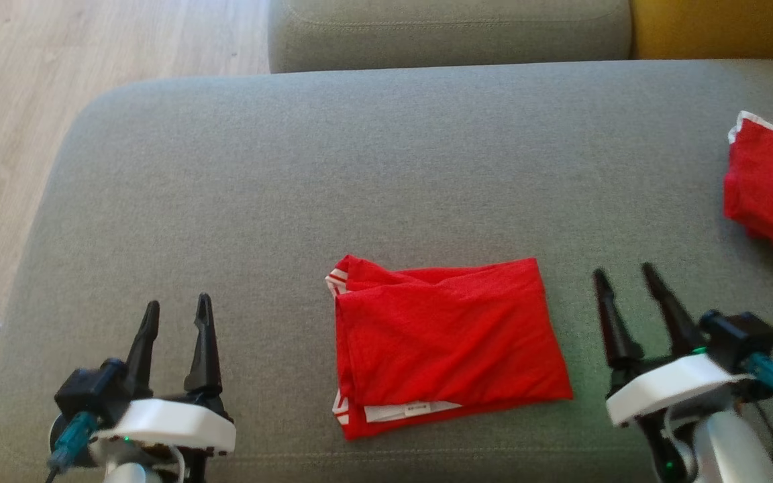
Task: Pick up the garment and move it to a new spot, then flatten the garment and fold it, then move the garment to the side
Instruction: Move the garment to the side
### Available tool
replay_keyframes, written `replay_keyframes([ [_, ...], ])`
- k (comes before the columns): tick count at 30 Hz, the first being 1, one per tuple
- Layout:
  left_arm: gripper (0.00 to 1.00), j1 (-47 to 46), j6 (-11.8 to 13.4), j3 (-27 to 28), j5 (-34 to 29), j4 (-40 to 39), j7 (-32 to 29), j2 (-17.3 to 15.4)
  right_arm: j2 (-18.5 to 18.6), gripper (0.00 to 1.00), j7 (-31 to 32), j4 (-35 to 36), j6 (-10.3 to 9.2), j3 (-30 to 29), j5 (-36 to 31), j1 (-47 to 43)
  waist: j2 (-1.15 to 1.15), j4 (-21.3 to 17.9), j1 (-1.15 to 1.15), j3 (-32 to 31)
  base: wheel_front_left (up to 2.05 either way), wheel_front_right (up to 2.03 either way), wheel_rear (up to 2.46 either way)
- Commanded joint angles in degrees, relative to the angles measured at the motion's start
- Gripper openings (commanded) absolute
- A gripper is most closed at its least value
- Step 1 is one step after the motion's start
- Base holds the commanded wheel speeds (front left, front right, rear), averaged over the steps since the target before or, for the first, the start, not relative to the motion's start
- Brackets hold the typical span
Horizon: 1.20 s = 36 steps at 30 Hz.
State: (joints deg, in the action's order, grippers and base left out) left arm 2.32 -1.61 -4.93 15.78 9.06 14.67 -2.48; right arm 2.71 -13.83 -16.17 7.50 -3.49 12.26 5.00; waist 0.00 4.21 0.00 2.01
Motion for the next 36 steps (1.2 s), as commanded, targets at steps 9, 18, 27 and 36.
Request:
replay_keyframes([
  [9,1.00,-3.2,-0.8,2.4,-0.5,-1.5,0.3,-0.4,0.2,1.00,6.3,-5.2,-0.01,4.6,5.6,3.3,0.00,2.4,0.00,2.6,0.00,0.00,0.00],
  [18,1.00,-4.2,-1.3,2.7,-0.5,-1.0,0.3,-0.4,0.2,1.00,9.1,-9.1,-0.01,6.5,6.5,5.5,0.00,3.9,0.00,4.9,0.00,0.00,0.00],
  [27,1.00,-5.4,-0.9,3.3,-0.7,-1.7,0.3,-0.4,0.2,0.68,12.0,-12.4,-0.01,7.7,5.2,6.8,0.00,4.5,0.00,6.0,0.00,0.00,0.00],
  [36,1.00,-5.9,-0.8,3.4,-0.6,-1.7,0.3,-0.4,0.2,0.00,10.1,-12.3,-0.01,9.8,1.2,9.1,0.00,3.9,0.00,6.5,0.00,0.00,0.00],
])
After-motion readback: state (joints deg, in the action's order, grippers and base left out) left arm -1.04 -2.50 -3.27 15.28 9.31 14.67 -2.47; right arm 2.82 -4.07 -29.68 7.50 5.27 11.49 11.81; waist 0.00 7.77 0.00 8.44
